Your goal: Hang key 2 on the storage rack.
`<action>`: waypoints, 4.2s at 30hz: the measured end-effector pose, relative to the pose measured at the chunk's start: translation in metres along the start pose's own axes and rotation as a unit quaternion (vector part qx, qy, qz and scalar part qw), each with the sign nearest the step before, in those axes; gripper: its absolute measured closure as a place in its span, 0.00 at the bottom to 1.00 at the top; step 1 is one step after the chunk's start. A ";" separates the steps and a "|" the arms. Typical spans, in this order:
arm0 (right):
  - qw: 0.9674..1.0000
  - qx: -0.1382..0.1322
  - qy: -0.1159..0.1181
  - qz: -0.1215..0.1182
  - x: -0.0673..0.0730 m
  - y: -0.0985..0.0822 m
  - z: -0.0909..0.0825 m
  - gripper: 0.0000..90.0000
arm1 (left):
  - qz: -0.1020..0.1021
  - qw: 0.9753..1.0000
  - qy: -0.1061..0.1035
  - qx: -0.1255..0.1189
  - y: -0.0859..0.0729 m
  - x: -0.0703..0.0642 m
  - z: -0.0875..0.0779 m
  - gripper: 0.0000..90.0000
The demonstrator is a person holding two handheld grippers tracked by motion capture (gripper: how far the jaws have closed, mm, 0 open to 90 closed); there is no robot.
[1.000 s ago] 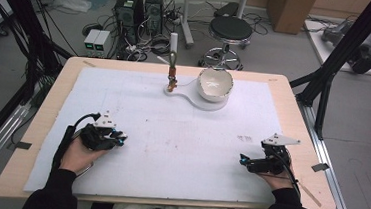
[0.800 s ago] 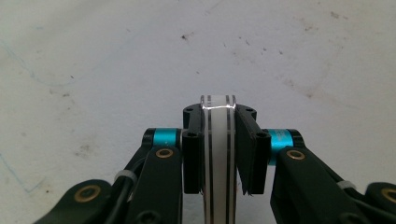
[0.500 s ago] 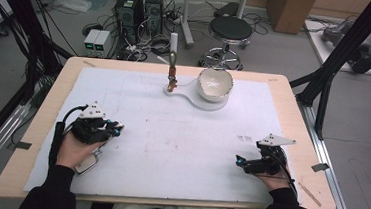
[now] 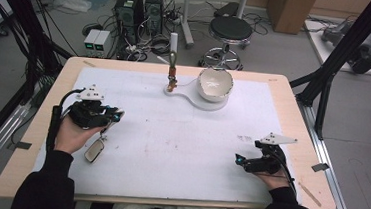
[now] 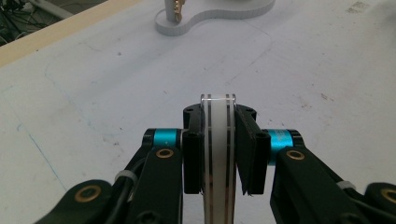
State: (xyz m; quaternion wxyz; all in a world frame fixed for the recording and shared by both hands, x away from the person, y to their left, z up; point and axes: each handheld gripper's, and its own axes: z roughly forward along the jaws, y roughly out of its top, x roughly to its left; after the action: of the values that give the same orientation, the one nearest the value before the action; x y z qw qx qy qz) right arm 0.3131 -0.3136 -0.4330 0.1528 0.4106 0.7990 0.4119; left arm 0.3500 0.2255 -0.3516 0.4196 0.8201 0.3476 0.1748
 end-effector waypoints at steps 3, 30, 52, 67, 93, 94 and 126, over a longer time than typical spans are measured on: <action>1.000 -0.002 0.002 0.003 0.000 0.000 -0.001 0.01 | -0.002 1.000 0.002 -0.005 0.008 0.004 0.000 0.82; 1.000 -0.001 0.000 -0.005 -0.001 0.000 -0.003 0.01 | 0.017 0.999 0.028 0.005 0.100 0.044 0.002 0.82; 1.000 0.000 -0.008 -0.004 -0.002 -0.002 -0.006 0.01 | 0.048 0.998 0.018 0.030 0.161 0.051 0.044 0.82; 1.000 -0.009 -0.003 -0.005 0.001 0.000 -0.008 0.01 | 0.037 0.995 0.095 -0.023 0.192 0.058 0.064 0.82; 1.000 -0.016 -0.005 0.000 0.001 -0.002 -0.011 0.01 | -0.069 0.982 0.140 -0.104 0.212 0.081 0.104 0.82; 1.000 -0.017 -0.005 0.001 0.001 -0.002 -0.012 0.01 | -0.068 0.981 0.144 -0.109 0.212 0.080 0.106 0.82; 1.000 -0.020 -0.004 0.005 -0.003 -0.006 -0.017 0.04 | -0.124 0.966 0.166 -0.155 0.219 0.058 0.134 0.82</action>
State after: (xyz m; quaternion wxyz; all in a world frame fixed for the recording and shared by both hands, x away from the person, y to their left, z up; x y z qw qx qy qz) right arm 0.3014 -0.3268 -0.4278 0.1621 0.4129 0.7880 0.4270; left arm 0.5613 0.1024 -0.2532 0.4966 0.6551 0.4801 0.3063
